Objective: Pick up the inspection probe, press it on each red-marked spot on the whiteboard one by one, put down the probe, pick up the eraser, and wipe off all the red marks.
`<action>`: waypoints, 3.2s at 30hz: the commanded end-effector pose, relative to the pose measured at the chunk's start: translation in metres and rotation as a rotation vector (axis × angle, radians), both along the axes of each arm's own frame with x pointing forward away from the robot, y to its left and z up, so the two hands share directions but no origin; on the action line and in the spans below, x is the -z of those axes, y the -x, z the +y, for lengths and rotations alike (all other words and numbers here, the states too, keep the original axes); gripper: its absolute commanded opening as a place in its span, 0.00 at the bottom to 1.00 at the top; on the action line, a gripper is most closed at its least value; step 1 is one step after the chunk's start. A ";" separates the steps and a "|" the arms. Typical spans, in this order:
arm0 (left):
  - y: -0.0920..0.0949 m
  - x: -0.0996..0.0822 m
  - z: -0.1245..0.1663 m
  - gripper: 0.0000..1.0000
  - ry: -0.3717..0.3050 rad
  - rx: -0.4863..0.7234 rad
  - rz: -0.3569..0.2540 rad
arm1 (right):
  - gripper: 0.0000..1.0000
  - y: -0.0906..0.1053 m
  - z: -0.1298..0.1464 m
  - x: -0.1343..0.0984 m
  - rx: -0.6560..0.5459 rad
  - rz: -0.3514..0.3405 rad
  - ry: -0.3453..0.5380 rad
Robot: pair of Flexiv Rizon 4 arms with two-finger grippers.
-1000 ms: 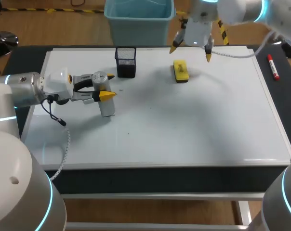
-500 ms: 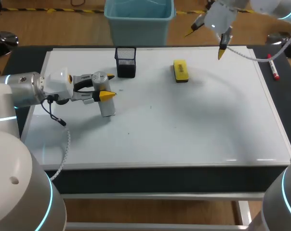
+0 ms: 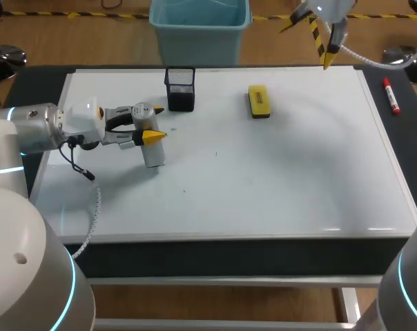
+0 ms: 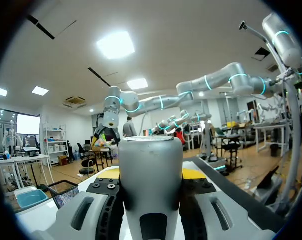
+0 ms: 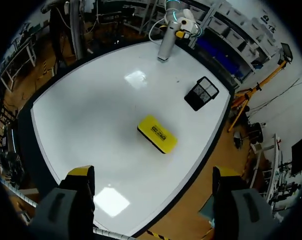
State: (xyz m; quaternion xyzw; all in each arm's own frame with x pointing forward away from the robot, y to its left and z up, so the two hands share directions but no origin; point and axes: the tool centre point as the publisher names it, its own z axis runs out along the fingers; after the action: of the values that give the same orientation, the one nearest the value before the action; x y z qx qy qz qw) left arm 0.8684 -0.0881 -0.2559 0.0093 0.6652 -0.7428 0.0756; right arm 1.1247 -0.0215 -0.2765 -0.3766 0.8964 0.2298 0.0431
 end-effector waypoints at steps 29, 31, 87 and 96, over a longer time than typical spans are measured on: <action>0.000 0.001 -0.003 0.00 -0.011 -0.002 0.001 | 1.00 0.013 -0.014 -0.012 0.013 -0.036 -0.099; -0.011 0.004 0.000 0.00 -0.004 0.003 -0.003 | 1.00 0.013 -0.014 -0.012 0.013 -0.036 -0.099; -0.216 -0.103 -0.051 0.00 -0.044 0.285 -0.056 | 1.00 0.013 -0.014 -0.012 0.013 -0.036 -0.099; -0.221 -0.091 -0.062 0.00 -0.037 0.270 -0.060 | 1.00 0.013 -0.014 -0.012 0.013 -0.036 -0.099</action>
State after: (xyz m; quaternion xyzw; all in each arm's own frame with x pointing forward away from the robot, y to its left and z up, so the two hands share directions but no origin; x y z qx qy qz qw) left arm 1.0838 -0.1475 -0.1619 0.1114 0.6708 -0.7332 0.0052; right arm 1.1115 -0.0355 -0.2652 -0.3710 0.8853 0.2687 0.0801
